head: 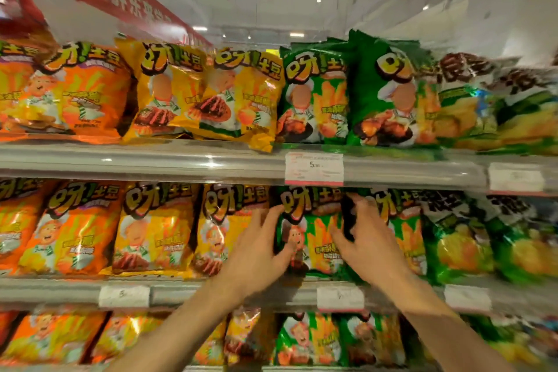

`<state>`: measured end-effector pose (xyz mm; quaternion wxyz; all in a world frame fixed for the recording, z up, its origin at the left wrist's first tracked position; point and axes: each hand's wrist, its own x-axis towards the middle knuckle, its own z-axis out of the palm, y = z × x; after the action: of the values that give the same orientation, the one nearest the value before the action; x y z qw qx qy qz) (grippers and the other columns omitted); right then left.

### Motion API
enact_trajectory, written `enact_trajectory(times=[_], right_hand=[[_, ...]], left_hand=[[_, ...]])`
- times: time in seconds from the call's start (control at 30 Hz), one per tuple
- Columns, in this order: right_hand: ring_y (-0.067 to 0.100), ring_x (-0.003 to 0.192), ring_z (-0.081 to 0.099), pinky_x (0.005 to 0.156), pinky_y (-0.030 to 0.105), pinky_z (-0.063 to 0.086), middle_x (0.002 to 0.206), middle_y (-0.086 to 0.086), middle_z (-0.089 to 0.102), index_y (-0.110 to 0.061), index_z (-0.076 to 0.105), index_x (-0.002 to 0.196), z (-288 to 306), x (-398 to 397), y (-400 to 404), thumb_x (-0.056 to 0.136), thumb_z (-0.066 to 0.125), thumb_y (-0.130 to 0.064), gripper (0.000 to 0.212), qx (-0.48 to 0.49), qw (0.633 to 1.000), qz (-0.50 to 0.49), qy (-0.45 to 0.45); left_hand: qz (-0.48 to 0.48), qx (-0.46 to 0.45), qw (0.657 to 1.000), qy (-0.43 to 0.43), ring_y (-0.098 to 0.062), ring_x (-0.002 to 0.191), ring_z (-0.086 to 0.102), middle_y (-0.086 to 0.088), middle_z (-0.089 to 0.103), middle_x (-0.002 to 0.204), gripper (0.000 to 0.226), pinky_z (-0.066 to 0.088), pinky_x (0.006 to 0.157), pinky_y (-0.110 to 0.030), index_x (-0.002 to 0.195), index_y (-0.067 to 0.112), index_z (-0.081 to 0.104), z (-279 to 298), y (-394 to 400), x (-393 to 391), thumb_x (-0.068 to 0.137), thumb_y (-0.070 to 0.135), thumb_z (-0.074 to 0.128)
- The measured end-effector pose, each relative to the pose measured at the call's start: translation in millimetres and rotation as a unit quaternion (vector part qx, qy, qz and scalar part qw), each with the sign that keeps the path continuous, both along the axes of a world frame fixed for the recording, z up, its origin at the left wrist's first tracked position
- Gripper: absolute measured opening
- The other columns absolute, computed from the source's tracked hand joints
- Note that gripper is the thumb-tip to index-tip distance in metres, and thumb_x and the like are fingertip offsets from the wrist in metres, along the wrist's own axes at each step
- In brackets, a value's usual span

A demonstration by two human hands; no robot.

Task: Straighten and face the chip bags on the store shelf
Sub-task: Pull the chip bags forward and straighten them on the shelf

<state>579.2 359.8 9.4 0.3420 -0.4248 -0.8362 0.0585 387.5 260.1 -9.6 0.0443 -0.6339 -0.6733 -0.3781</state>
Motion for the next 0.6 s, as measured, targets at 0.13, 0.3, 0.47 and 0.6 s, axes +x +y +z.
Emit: enact_trajectory(times=[0.13, 0.3, 0.47, 0.6], right_hand=[[0.027, 0.124, 0.054, 0.091, 0.035, 0.048, 0.152, 0.009, 0.037, -0.025, 0.001, 0.156, 8.2, -0.9, 12.9, 0.090, 0.062, -0.050, 0.094, -0.076, 0.993, 0.033, -0.085], [0.022, 0.125, 0.050, 0.095, 0.032, 0.047, 0.146, 0.005, 0.040, -0.031, -0.004, 0.154, 10.2, -10.6, 28.5, 0.079, 0.078, -0.043, 0.112, -0.131, 0.986, 0.095, -0.045], [0.018, 0.118, 0.053, 0.095, 0.037, 0.051, 0.142, 0.000, 0.040, -0.041, 0.000, 0.151, 1.3, -14.1, 36.7, 0.070, 0.083, -0.037, 0.116, -0.164, 0.976, 0.141, 0.017], [0.016, 0.124, 0.049, 0.103, 0.043, 0.047, 0.144, -0.001, 0.041, -0.034, 0.008, 0.151, -0.9, -11.0, 40.9, 0.068, 0.085, -0.039, 0.113, -0.168, 0.975, 0.148, 0.020]], left_hand=[[0.040, -0.100, 0.991, -0.079, -0.030, 0.129, 0.048, -0.009, 0.040, 0.142, 0.083, 0.041, 0.101, -0.033, 0.156, 0.029, 0.013, 10.1, 25.0, 15.9, 0.092, 0.042, 0.064], [0.041, -0.106, 0.986, -0.124, -0.015, 0.093, 0.060, 0.006, 0.057, 0.104, 0.085, 0.049, 0.082, -0.031, 0.150, 0.026, 0.021, 19.1, 43.1, 20.9, 0.085, 0.038, 0.074], [0.019, -0.094, 0.977, -0.188, -0.015, 0.091, 0.064, 0.004, 0.063, 0.108, 0.077, 0.058, 0.082, -0.041, 0.131, 0.027, 0.039, 24.7, 52.4, 13.0, 0.070, 0.036, 0.086], [0.028, -0.099, 0.983, -0.154, -0.020, 0.111, 0.055, 0.001, 0.051, 0.124, 0.087, 0.054, 0.092, -0.037, 0.134, 0.024, 0.038, 22.4, 53.0, 10.1, 0.066, 0.041, 0.089]])
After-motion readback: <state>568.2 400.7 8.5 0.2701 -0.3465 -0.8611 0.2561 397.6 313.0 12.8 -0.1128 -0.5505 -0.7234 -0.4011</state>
